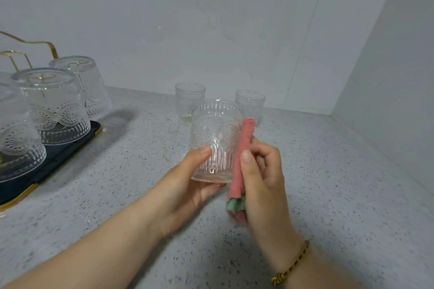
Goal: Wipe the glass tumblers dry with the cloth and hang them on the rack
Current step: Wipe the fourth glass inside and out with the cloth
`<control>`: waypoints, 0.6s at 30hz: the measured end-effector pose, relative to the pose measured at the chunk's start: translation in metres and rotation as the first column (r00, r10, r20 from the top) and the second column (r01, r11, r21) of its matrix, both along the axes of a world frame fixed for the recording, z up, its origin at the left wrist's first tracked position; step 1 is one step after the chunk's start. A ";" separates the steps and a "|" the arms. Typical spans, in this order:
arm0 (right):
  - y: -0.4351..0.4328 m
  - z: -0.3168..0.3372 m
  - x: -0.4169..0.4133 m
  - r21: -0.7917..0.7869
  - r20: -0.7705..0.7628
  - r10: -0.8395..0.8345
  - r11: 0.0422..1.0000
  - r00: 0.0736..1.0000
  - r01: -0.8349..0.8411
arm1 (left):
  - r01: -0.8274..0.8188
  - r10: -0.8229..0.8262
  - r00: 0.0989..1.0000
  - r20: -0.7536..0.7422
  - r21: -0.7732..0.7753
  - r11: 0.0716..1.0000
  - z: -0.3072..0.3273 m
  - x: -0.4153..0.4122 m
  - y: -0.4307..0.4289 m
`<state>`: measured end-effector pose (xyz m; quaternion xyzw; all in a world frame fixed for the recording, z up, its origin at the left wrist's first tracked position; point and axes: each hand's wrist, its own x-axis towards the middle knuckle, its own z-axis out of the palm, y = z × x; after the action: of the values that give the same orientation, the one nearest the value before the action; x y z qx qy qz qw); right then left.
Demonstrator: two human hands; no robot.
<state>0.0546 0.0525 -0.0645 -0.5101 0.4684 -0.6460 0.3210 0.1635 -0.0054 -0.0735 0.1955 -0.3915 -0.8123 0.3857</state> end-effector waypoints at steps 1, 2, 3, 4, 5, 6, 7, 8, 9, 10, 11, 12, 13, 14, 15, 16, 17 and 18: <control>0.000 -0.001 0.003 -0.014 -0.032 0.043 0.999 0.999 -0.044 | -0.012 0.012 0.999 0.033 0.011 1.000 0.001 0.002 -0.001; 0.000 -0.003 0.005 -0.034 -0.083 0.067 0.997 0.994 -0.070 | -0.022 0.021 0.997 0.068 0.019 1.000 0.002 0.003 -0.001; -0.001 -0.006 0.007 -0.058 -0.153 0.073 0.995 0.986 -0.083 | -0.027 0.026 0.996 0.088 0.020 0.999 0.002 0.005 -0.001; -0.002 -0.009 0.008 -0.073 -0.222 0.071 0.993 0.972 -0.089 | -0.035 0.033 0.996 0.087 0.015 0.999 0.003 0.006 -0.002; -0.003 -0.011 0.009 -0.076 -0.266 0.059 0.994 0.962 -0.082 | -0.048 0.048 0.996 0.078 0.004 0.999 0.003 0.007 -0.002; -0.004 -0.013 0.008 -0.079 -0.300 0.041 0.995 0.953 -0.067 | -0.068 0.069 0.995 0.071 -0.010 0.998 0.004 0.006 -0.002; -0.005 -0.014 0.006 -0.092 -0.337 0.011 0.995 0.941 -0.044 | -0.091 0.092 0.993 0.074 -0.025 0.996 0.004 0.006 -0.001; -0.006 -0.014 0.005 -0.122 -0.372 -0.027 0.992 0.928 -0.020 | -0.113 0.116 0.990 0.081 -0.036 0.993 0.005 0.005 0.000; -0.008 -0.015 0.003 -0.160 -0.395 -0.064 0.987 0.917 0.000 | -0.133 0.137 0.987 0.090 -0.041 0.990 0.006 0.003 0.001; -0.010 -0.017 0.002 -0.201 -0.412 -0.098 0.979 0.906 0.014 | -0.146 0.149 0.984 0.093 -0.039 0.988 0.005 0.002 0.001; -0.011 -0.018 0.001 -0.234 -0.430 -0.122 0.972 0.895 0.020 | -0.148 0.151 0.985 0.088 -0.040 0.988 0.004 0.001 0.001; -0.012 -0.020 0.002 -0.249 -0.447 -0.132 0.968 0.885 0.019 | -0.141 0.144 0.986 0.081 -0.044 0.989 0.005 0.000 0.003; -0.012 -0.021 0.003 -0.247 -0.461 -0.126 0.969 0.878 0.009 | -0.133 0.137 0.988 0.075 -0.054 0.990 0.004 -0.001 0.004; -0.012 -0.022 0.004 -0.234 -0.473 -0.109 0.972 0.875 -0.006 | -0.120 0.124 0.989 0.076 -0.065 0.991 0.004 -0.001 0.005; -0.012 -0.021 0.006 -0.219 -0.479 -0.086 0.975 0.874 -0.024 | -0.105 0.111 0.991 0.076 -0.073 0.992 0.003 -0.001 0.005; -0.011 -0.019 0.006 -0.199 -0.473 -0.063 0.979 0.879 -0.038 | -0.091 0.096 0.993 0.075 -0.075 0.993 0.003 0.000 0.005; -0.009 -0.015 0.004 -0.168 -0.447 -0.034 0.985 0.894 -0.046 | -0.073 0.078 0.994 0.072 -0.076 0.994 0.002 0.001 0.003; -0.008 -0.010 0.002 -0.131 -0.391 -0.006 0.990 0.920 -0.049 | -0.048 0.052 0.997 0.061 -0.078 0.996 0.002 0.002 0.002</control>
<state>0.0565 0.0441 -0.0749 -0.6546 0.4718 -0.5586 0.1922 0.1657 -0.0034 -0.0713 0.2161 -0.4291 -0.7803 0.4005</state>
